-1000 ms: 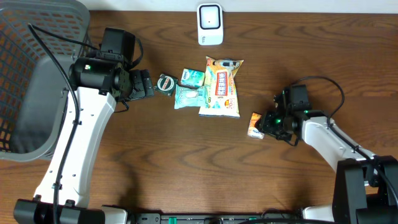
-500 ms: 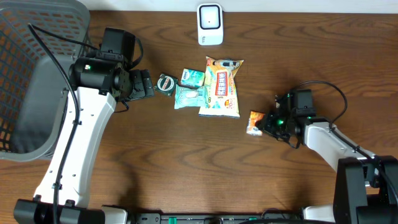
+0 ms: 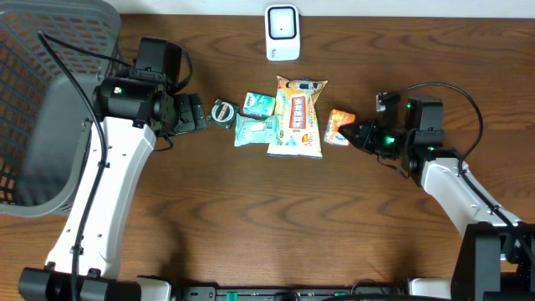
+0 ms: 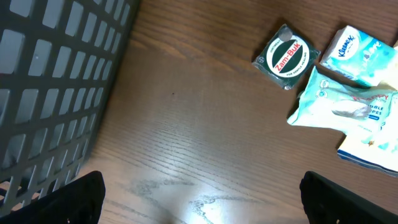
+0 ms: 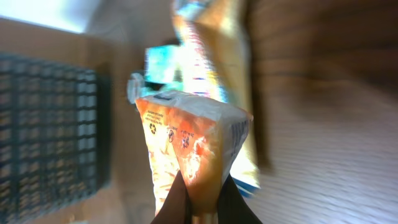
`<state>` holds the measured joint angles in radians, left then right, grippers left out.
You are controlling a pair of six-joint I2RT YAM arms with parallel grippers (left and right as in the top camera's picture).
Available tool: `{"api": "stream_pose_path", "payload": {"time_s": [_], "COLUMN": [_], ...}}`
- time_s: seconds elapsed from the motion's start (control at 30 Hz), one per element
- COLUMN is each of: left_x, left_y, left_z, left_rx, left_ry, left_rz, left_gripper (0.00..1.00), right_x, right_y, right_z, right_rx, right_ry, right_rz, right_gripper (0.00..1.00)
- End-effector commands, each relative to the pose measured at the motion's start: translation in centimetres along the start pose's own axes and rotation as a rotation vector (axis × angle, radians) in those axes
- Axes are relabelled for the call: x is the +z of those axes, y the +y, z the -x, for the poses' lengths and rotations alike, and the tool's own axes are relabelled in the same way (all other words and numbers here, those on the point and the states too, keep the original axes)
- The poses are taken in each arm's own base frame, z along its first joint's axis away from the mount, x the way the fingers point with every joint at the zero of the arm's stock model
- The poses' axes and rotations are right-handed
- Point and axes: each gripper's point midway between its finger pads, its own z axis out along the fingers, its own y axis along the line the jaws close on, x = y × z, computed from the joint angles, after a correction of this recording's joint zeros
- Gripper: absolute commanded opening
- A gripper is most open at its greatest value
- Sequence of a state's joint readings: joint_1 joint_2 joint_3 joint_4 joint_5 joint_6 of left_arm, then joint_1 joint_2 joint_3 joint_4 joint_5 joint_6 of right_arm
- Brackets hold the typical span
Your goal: Scan the item barcode
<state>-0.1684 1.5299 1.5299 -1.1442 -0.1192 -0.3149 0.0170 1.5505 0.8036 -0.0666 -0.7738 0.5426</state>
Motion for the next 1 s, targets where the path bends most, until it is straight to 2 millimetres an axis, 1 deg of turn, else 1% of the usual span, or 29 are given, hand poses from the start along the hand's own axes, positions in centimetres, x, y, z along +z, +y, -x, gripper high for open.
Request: {"api": "stream_pose_path", "payload": {"time_s": [0.0,0.13,0.23,0.5,0.63,0.97], "left_x": [0.0,0.0,0.0,0.0,0.0,0.0], "left_y": [0.4,0.4,0.4,0.4,0.4,0.4], "left_z": [0.0,0.0,0.0,0.0,0.0,0.0], "left_rx": [-0.006,-0.006,-0.006,-0.006,-0.006,-0.006], "left_ry": [-0.004,-0.004,-0.004,-0.004,-0.004,-0.004], "left_rz": [0.017,0.017,0.017,0.017,0.017,0.017], "left_gripper": [0.98,0.98,0.99,0.99,0.99,0.99], "right_x": [-0.9,-2.0,-2.9,-4.7,-5.5,-5.6], "right_y": [4.7,8.4,10.4,13.4,14.4,14.4], "right_z": [0.2,0.7,0.9,1.3,1.0,0.7], "right_rx": [-0.089,-0.218,-0.278,-0.361,-0.406,-0.416], "right_ry": [0.035,0.035,0.038,0.035,0.048,0.066], "right_rz": [0.217,0.395,0.490,0.610,0.654,0.668], "right_gripper": [0.01,0.01,0.01,0.01,0.01,0.01]}}
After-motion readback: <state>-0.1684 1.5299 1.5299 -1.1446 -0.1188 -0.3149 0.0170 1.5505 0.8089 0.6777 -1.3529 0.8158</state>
